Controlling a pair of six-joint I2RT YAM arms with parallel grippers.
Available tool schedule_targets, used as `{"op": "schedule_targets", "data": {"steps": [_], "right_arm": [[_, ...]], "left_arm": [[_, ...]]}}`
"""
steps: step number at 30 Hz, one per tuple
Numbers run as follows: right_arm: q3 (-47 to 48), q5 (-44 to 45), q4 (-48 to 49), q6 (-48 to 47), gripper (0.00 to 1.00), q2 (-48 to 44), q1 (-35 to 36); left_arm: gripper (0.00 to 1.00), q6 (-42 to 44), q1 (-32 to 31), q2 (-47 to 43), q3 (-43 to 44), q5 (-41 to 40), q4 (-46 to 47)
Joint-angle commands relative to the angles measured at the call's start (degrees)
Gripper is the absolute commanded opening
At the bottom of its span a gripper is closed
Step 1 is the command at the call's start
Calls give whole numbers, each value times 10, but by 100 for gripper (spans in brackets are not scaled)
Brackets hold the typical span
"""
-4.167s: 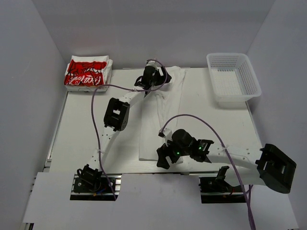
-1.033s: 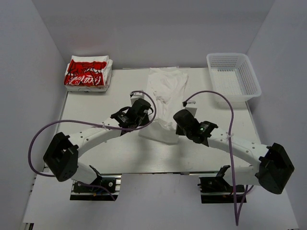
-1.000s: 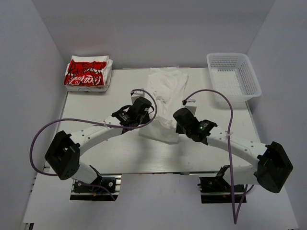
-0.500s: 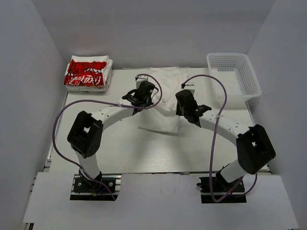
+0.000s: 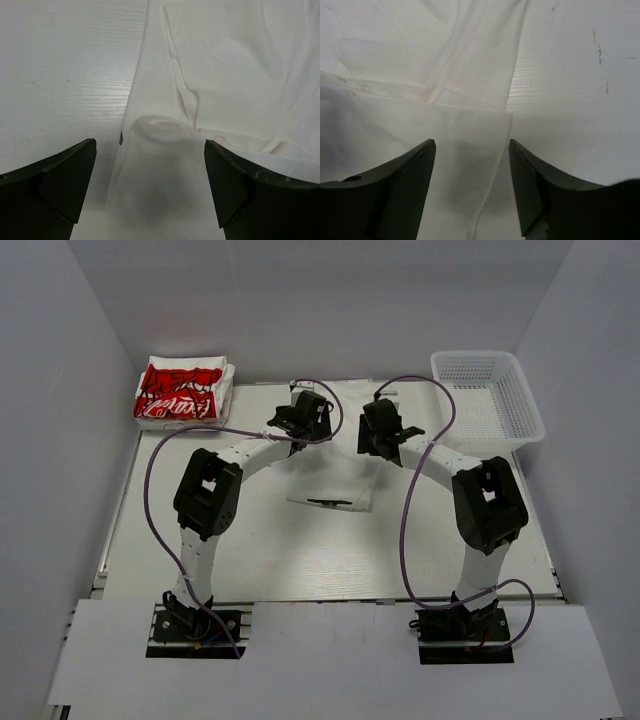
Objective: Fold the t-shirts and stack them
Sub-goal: Fold the folded rectangular tshirt in 1/3 of the way
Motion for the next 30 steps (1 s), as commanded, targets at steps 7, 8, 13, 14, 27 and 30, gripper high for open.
{"op": "schedule_targets", "data": {"steps": [7,8,13,14,27,30], "right_arm": [[-36,-121,2,-15,90,-87,1],[-65,-152,11,-7,90,-107,1],[-189,-263,50,24,90,-172,2],[-202,-265,54,25,90,-189,3],[-254,-460,219,67,90,-191,5],[-284,-483,251,93,90,-164,3]], "left_arm": [[100,5,13,-131,-77,41,-6],[100,0,13,-151,-102,55,1],[100,-25,1,-276,-287,159,69],[100,-32,1,-283,-307,181,82],[100,-54,1,-223,-364,245,153],[100,-59,1,-211,-375,252,153]]}}
